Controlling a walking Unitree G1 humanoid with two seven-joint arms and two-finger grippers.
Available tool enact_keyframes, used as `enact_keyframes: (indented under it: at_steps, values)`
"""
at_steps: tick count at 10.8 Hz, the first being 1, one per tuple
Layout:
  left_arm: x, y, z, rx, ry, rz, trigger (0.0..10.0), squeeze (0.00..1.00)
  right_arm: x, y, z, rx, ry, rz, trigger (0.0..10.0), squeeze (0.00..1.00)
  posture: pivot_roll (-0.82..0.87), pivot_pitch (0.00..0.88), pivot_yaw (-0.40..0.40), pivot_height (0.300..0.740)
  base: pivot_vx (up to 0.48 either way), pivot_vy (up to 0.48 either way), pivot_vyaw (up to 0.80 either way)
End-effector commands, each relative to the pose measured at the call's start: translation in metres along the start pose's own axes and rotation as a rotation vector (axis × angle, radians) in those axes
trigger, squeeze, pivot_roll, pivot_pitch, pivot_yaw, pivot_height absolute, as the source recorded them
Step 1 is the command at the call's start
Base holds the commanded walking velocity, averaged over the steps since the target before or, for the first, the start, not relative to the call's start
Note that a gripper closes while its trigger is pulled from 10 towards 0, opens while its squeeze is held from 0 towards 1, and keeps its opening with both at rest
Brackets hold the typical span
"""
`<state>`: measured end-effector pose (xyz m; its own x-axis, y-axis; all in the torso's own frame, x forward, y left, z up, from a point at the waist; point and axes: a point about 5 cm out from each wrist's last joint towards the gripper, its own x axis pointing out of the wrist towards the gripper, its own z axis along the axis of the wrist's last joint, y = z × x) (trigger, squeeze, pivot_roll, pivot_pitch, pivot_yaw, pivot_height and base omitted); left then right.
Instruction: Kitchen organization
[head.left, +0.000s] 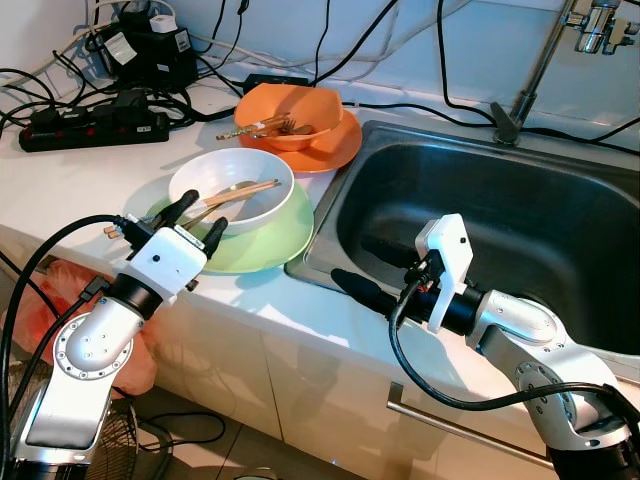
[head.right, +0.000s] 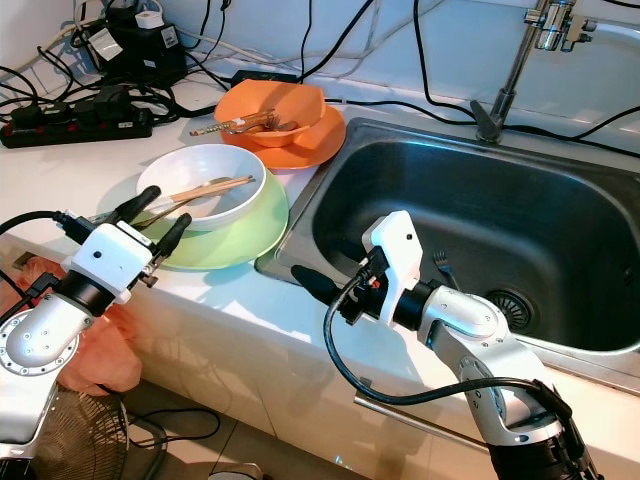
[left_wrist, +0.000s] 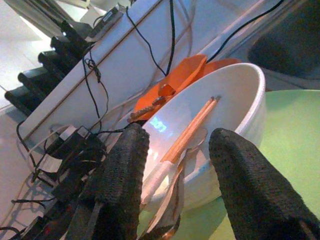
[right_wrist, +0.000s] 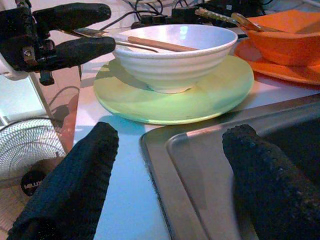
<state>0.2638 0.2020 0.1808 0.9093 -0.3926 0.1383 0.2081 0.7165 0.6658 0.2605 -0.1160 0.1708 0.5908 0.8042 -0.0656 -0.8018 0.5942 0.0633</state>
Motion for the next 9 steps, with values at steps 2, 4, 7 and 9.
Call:
enact_keyframes:
  at_steps: [2, 4, 7, 9]
  values:
    - [0.003, -0.001, 0.000, -0.011, 0.006, -0.024, 0.0, 0.00, -0.001, 0.001, 0.004, -0.026, -0.009, -0.002, 10.0, 0.00, 0.27, 0.034, 0.018, 0.740, 0.000, 0.000, 0.00]
    - [0.007, 0.001, 0.004, -0.037, 0.003, -0.028, 0.0, 0.00, -0.001, 0.001, 0.004, -0.030, -0.005, -0.004, 10.0, 0.00, 0.27, 0.034, 0.018, 0.740, 0.000, 0.000, 0.00]
    - [0.010, 0.002, 0.008, -0.051, -0.006, -0.033, 0.0, 0.00, 0.000, 0.001, 0.003, -0.034, -0.005, -0.005, 10.0, 0.00, 0.28, 0.032, 0.020, 0.740, 0.000, 0.000, 0.00]
    - [0.015, 0.006, 0.013, -0.066, -0.022, -0.022, 0.0, 0.00, 0.001, 0.001, 0.003, -0.036, -0.007, -0.009, 10.0, 0.00, 0.28, 0.029, 0.022, 0.740, 0.000, 0.000, 0.00]
